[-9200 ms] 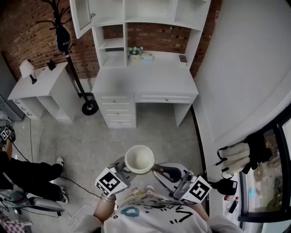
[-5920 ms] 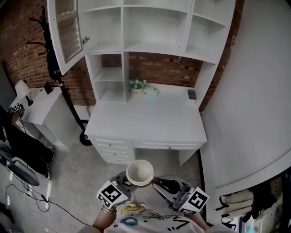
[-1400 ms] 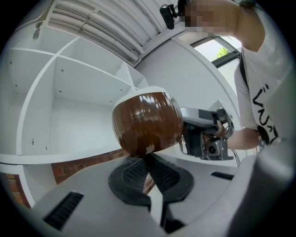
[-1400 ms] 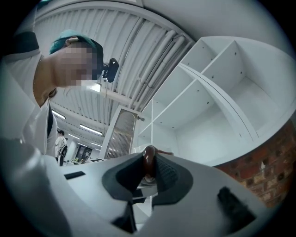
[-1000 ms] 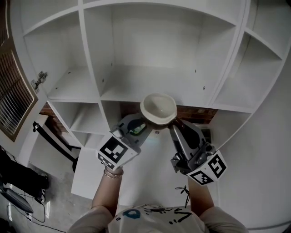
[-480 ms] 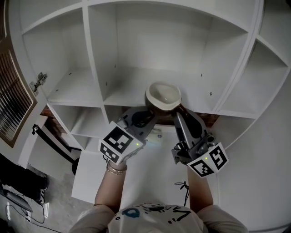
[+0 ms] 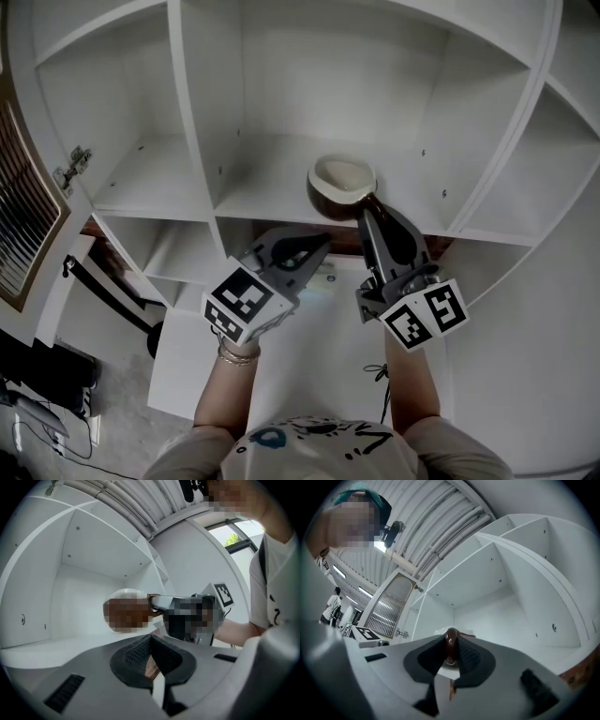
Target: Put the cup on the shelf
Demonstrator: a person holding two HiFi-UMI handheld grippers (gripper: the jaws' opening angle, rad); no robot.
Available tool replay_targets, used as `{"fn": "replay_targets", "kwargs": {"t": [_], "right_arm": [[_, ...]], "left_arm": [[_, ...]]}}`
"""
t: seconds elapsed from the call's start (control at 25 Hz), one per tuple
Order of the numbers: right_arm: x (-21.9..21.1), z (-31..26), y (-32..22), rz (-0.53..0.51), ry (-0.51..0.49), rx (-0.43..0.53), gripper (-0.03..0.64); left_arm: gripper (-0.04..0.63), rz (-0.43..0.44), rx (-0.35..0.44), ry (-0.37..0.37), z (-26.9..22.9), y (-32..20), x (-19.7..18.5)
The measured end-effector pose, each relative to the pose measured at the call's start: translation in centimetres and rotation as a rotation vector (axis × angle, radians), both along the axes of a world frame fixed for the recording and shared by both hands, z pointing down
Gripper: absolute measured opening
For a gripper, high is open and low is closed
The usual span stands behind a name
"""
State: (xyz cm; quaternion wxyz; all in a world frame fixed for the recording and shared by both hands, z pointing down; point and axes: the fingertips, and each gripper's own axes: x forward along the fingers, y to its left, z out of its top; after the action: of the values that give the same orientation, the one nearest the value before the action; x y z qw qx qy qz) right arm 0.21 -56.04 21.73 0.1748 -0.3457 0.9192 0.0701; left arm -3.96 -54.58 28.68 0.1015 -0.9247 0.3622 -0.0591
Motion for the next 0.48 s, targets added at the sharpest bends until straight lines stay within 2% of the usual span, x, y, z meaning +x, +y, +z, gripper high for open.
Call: {"fn": "replay_targets", "kwargs": {"t": [0.48], "right_arm": [[-1.1,0.5,-1.8,0.075,0.066,-0.071,0.058]], "left_arm": [[0.015,0.011,-0.03,0.025,1.3,0.5,-0.5]]}}
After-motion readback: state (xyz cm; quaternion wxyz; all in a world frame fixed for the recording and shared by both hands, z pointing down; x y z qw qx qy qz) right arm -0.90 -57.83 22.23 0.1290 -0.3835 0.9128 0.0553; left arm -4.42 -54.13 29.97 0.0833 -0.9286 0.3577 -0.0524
